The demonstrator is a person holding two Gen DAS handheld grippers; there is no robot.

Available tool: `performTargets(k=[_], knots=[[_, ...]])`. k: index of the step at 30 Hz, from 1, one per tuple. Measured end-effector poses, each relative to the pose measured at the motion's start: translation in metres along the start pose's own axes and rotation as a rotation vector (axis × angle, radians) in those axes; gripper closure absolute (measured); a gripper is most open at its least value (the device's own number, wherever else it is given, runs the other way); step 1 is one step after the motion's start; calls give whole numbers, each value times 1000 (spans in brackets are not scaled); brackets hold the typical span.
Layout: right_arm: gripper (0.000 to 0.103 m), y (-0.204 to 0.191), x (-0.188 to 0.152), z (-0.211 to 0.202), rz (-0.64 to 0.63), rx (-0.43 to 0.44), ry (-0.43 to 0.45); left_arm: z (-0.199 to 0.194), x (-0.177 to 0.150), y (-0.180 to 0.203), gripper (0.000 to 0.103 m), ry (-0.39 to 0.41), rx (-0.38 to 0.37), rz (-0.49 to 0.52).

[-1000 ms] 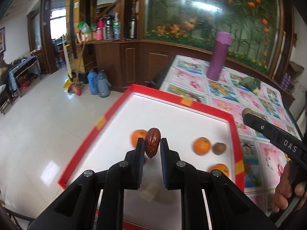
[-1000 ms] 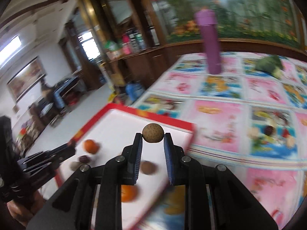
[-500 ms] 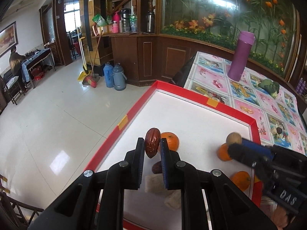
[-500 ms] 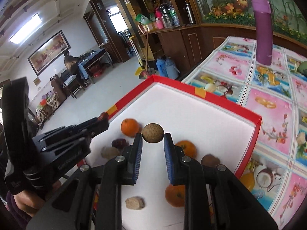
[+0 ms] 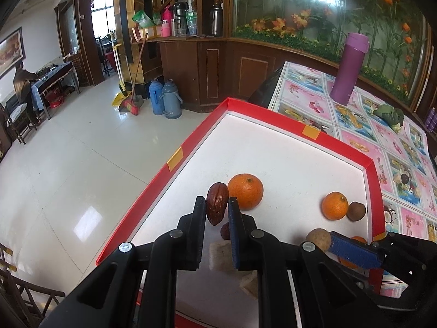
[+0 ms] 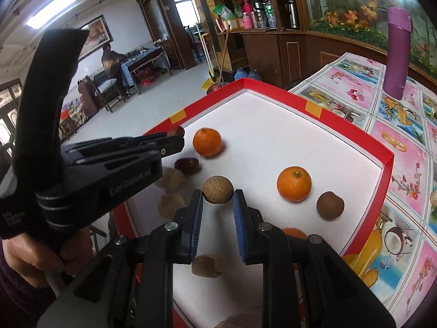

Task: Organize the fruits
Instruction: 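Carry the brown fruit and red date over the white tray with both tools, then open both tools to drop the brown fruit and red date into the tray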

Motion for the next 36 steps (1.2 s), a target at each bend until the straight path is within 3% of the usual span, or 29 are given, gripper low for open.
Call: performTargets(k=[31,36], knots=[[78,8,-14,15,-11,-68,-85,6,-4,0,87,-2,37,26],[77,7,-15,16,-22,-72,-91,7,-4,-3,79,-7,41,16]])
Point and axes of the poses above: each gripper's, at about its wrist camera, not at the fingertips, and z roughly the way its jaws point, y to its right, x to its top, the point moved 9 cm from there along z, roughly the way its jaws point, and after that the axes turned 6 degrees about x, right-handed, at the moved point
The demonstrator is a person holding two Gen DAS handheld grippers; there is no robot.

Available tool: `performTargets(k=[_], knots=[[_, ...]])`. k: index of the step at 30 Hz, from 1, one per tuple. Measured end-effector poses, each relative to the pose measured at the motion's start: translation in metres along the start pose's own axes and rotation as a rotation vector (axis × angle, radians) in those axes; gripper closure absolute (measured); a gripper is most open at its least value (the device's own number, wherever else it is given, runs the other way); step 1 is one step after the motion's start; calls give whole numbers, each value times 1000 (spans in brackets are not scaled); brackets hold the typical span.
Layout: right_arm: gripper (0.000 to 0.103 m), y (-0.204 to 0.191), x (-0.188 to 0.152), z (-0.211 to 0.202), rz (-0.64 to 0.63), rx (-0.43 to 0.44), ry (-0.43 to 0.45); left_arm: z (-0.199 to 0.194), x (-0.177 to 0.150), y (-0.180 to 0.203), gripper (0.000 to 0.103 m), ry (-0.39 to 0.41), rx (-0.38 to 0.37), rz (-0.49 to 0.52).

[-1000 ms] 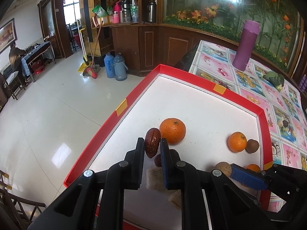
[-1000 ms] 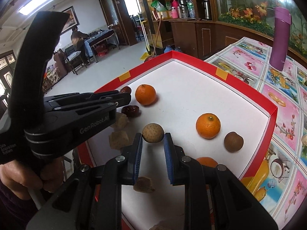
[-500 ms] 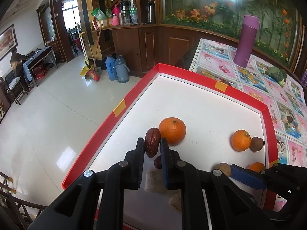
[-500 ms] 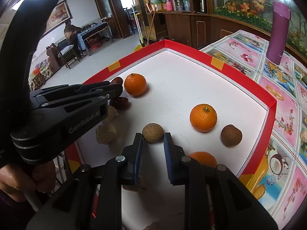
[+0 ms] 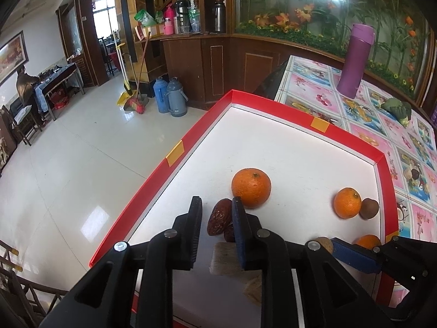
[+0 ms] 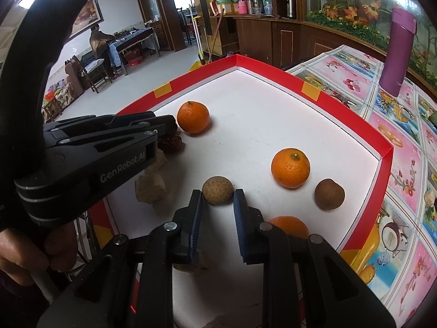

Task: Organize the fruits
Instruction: 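Open both tools to drop the brown fruit and red date into the tray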

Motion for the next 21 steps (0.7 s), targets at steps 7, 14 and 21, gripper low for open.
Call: performTargets(k=[7,14,21], knots=[[75,2,2,-4,-13,-14,13,1,1,-2,61,-6,1,-18],[64,19,16,-27,78,26,89,-7,8,-4,47,20,6,-28],[63,67,30,-59,193,-13,179,-20,24,15,31,56,1,17]])
Point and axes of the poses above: each gripper's, at about its wrist camera, not at the fingertips, and z roughly the way its jaws point, y to its right, x to its top, the point moved 9 cm from there along z, roughly the way its jaws point, and after that the axes turned 6 degrees about x, right-handed, at the moved point
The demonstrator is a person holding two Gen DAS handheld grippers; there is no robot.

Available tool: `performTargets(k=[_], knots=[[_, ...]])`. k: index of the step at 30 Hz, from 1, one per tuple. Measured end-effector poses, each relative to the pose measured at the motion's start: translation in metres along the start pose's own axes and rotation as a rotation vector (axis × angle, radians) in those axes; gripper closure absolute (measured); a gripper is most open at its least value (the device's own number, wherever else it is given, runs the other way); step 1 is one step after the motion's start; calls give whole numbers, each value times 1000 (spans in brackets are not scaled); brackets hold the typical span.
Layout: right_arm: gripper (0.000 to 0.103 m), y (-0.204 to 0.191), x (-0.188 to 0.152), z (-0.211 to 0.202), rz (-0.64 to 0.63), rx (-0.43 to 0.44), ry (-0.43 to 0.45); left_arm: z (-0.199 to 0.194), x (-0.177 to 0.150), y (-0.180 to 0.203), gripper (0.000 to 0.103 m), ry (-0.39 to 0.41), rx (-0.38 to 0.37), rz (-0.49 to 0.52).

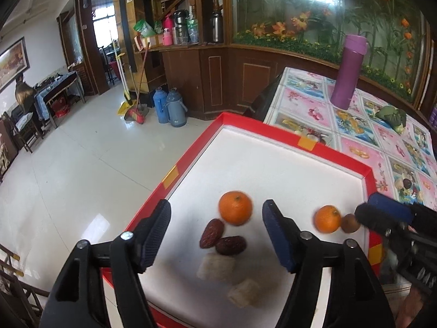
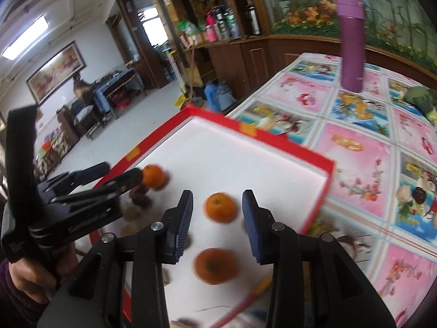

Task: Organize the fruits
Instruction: 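Open both tools to drop the brown fruit and red date into the tray, then move both open tools back toward the remaining items on the tablecloth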

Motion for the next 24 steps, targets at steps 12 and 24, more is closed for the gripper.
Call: performTargets(k=[12,24], knots=[[60,124,14,-68,184,-168,92,-26,24,96,20,58,-98,224],[59,264,-5,-135,430,-324,101,-30,13,171,20,21,-167,389]])
Point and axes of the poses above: each gripper's, at about its wrist camera, not at the fingertips, and z roughly the way its jaws point, y to its right, x to its top, the point moved 9 cm from there along z, roughly the way its jaws point, and after that the axes turned 6 degrees about x, right-handed, at the moved point
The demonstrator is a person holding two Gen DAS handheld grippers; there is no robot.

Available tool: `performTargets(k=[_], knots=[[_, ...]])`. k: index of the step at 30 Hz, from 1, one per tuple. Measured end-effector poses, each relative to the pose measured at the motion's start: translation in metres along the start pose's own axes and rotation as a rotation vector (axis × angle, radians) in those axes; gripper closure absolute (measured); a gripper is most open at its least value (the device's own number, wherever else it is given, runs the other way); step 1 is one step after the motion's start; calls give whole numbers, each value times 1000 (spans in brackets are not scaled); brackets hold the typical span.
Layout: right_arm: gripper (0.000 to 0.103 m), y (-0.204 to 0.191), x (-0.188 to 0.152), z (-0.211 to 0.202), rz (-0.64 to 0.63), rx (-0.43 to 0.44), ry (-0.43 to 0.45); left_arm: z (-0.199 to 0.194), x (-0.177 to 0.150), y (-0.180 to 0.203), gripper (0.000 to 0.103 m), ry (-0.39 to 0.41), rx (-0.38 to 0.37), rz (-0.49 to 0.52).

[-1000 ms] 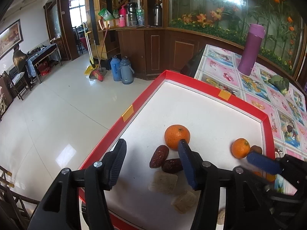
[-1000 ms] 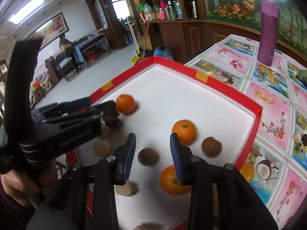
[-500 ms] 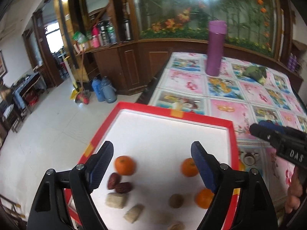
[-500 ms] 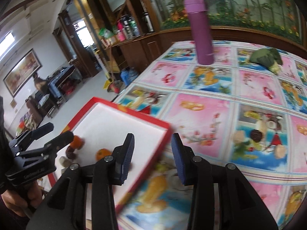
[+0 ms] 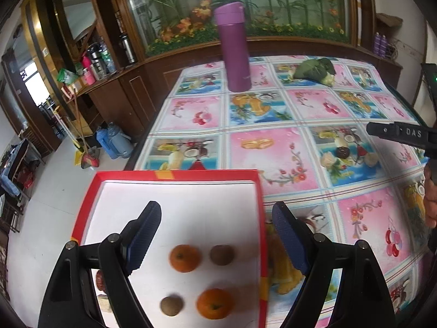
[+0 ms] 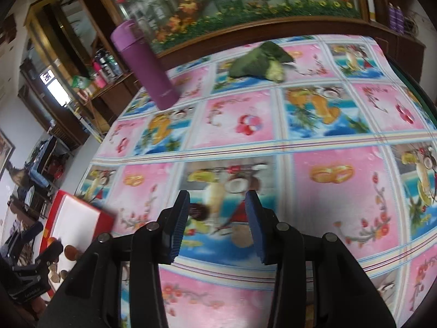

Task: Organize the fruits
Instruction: 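Move both open tools back toward the remaining items on the tablecloth, then grasp a pale cake piece with the right tool while the left tool grasps a brown cake piece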

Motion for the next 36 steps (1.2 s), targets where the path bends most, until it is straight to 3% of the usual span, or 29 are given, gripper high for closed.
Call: performTargets(k=[12,18,26,33,36], knots=[[59,24,-16,12,16,-34,-121,9,1,51,20,-33,-52,96],[59,16,-29,19,-44,-82,-176,25,15,70,20,-32,-83,102],[59,13,-36,27,-134,-169,-181,46,30,108,20,-22,-147,133],[75,18,-34,26,-153,-198,-164,64,31,127,20,-62,-185,153],[76,20,-33,26,-134,-186,-164,68,31,135,20,-72,-192,171]])
Point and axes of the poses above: each gripper's, at about its wrist camera, not at the fingertips, and z roughly the way its jaws point, y to its right, x to its top, the point moved 9 cm from there along z, roughly the way its jaws point, and after that the axes turned 6 degrees about x, right-handed, at the moved point
